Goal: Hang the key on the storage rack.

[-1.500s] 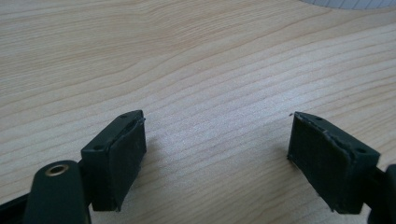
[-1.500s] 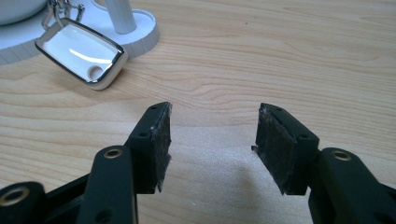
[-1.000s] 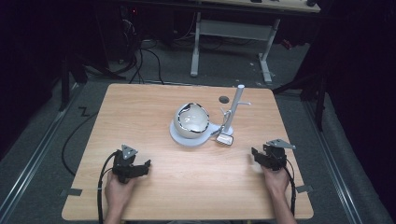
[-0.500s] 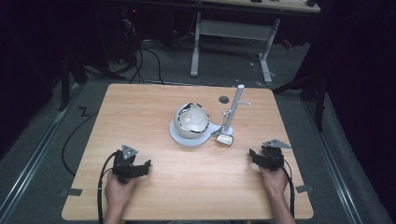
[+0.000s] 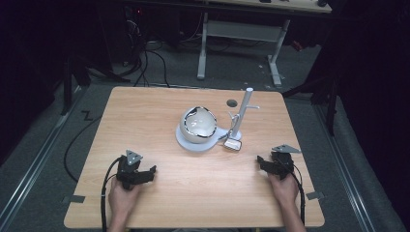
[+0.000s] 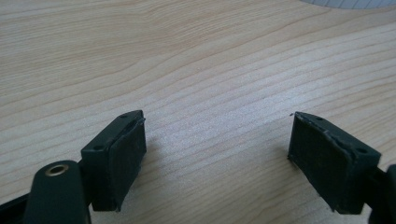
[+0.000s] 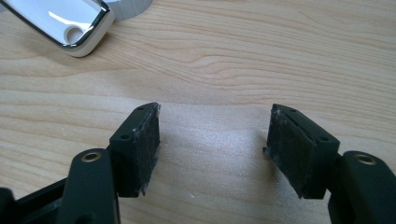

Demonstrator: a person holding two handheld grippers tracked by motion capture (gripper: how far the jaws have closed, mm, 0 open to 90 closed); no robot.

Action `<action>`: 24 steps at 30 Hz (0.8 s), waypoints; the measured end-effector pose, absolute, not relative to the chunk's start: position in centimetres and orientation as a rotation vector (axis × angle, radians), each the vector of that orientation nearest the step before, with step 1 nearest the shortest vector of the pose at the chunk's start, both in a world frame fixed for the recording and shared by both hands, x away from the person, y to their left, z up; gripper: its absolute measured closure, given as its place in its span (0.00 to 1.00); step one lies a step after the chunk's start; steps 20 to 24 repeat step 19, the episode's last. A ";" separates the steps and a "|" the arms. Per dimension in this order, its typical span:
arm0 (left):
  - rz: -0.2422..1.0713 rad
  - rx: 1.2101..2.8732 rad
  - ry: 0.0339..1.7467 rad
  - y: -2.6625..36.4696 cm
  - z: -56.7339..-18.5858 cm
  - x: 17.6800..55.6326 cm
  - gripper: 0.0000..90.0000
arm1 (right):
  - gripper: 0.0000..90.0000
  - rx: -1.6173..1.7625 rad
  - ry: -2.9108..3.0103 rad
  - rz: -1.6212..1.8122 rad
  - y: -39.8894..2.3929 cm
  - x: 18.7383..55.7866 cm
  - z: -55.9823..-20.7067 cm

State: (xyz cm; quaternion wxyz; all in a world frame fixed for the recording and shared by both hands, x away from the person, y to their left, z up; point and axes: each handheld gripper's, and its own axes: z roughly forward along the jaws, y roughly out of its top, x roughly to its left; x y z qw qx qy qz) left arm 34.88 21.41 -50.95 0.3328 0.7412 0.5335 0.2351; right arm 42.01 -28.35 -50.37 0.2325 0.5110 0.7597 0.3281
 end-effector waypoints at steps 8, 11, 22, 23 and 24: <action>0.617 1.925 1.411 21.5 -51.0 34.9 0.21 | 0.38 1.402 2.090 0.903 -28.3 41.9 -50.4; 0.621 1.919 1.418 21.6 -51.0 34.9 0.21 | 0.38 1.396 2.093 0.902 -28.3 41.9 -50.4; 0.623 1.918 1.426 21.6 -50.9 34.9 0.21 | 0.37 1.397 2.096 0.905 -28.3 41.8 -50.4; 0.623 1.918 1.426 21.6 -50.9 34.9 0.21 | 0.37 1.397 2.096 0.905 -28.3 41.8 -50.4; 0.623 1.918 1.426 21.6 -50.9 34.9 0.21 | 0.37 1.397 2.096 0.905 -28.3 41.8 -50.4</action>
